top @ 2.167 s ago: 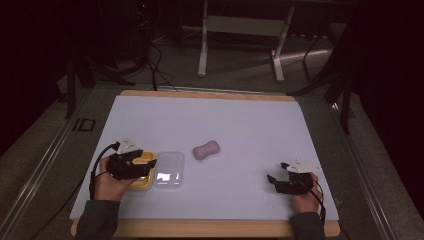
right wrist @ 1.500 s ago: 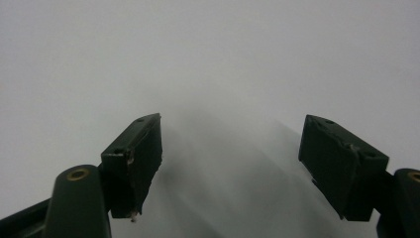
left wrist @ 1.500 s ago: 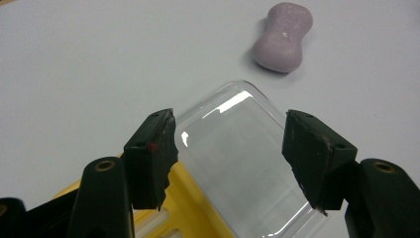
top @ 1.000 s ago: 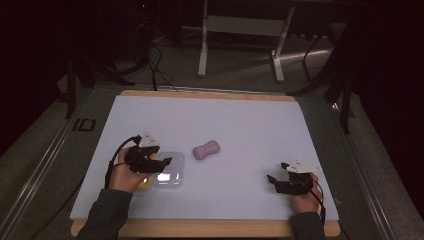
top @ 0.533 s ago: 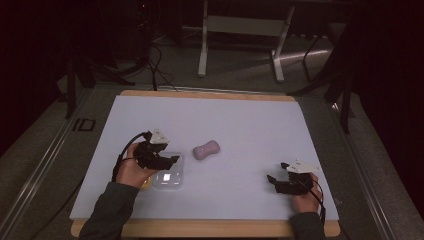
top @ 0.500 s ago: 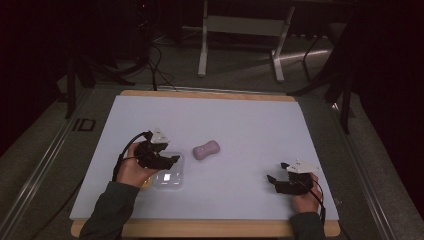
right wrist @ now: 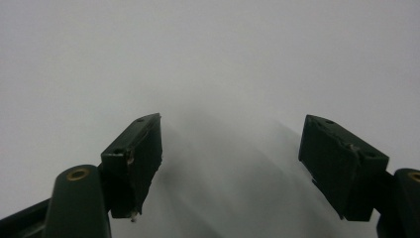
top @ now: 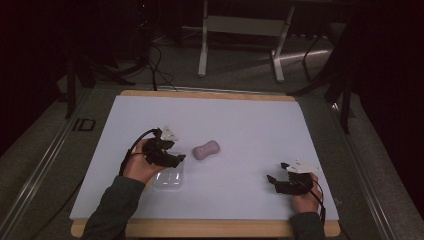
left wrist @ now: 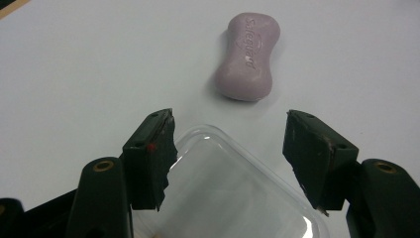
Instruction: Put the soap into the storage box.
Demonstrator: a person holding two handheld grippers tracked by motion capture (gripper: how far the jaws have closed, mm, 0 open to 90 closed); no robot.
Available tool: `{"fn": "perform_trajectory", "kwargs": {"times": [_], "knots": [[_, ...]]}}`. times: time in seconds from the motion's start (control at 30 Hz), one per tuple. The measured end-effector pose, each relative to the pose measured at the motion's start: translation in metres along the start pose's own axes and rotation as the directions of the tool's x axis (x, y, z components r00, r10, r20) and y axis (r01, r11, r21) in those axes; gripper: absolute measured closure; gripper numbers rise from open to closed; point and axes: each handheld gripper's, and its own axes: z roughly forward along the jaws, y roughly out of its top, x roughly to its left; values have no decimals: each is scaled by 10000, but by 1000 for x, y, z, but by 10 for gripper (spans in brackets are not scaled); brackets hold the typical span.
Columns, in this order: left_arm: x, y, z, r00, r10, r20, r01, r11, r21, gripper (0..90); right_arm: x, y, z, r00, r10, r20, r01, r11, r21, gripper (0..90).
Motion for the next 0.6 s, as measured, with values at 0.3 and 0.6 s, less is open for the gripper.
{"fn": "perform_trajectory", "kwargs": {"times": [0.3,0.6], "knots": [[1,5,1,9999,-11,126,12,10000,-66,375,0,0,0,10000,-18,5,18,10000,-4,245],[2,11,4,9998,49,188,-47,9999,-112,374,0,0,0,10000,-34,4,34,10000,5,245]]}}
